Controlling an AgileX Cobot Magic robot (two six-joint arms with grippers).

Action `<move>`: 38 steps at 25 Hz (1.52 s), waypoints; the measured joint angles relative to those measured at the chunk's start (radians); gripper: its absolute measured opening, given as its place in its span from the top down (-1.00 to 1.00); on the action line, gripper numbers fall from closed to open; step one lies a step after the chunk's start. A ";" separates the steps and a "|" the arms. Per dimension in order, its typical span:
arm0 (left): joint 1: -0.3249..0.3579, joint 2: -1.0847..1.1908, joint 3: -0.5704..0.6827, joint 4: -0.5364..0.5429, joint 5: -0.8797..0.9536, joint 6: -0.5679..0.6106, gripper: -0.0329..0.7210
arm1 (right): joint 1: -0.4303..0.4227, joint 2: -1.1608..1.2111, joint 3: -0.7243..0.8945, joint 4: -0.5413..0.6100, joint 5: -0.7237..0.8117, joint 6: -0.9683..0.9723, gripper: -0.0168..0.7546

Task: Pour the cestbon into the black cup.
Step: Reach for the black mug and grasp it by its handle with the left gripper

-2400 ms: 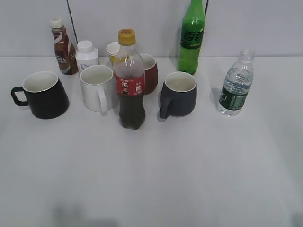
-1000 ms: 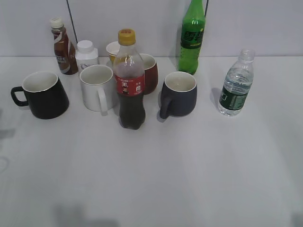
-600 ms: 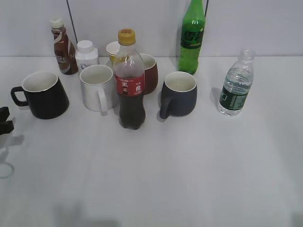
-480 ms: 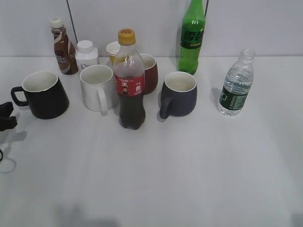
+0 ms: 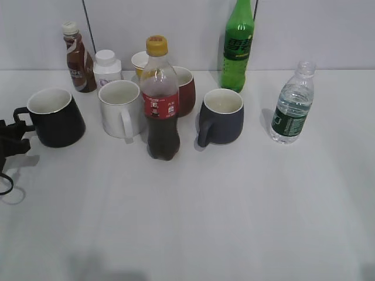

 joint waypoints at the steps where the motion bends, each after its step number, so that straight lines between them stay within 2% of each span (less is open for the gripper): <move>1: 0.000 0.005 -0.005 0.001 0.000 0.000 -0.05 | 0.000 0.000 0.000 0.000 0.000 0.000 -0.57; 14: -0.003 0.051 -0.087 0.021 -0.001 0.000 -0.02 | 0.000 0.000 0.000 0.000 0.000 0.000 -0.57; 21: -0.003 0.076 -0.096 0.033 -0.009 0.000 0.15 | 0.000 0.000 0.000 0.000 0.000 0.000 -0.57; 27: -0.003 0.100 -0.146 0.044 -0.011 0.000 0.21 | 0.000 0.000 0.000 0.000 0.000 0.000 -0.57; 32: -0.003 0.102 -0.150 0.047 -0.009 0.000 0.38 | 0.000 0.000 0.000 0.000 0.000 0.000 -0.57; 38: -0.003 0.102 -0.162 0.071 -0.007 0.000 0.41 | 0.000 0.000 0.000 0.000 0.000 0.000 -0.57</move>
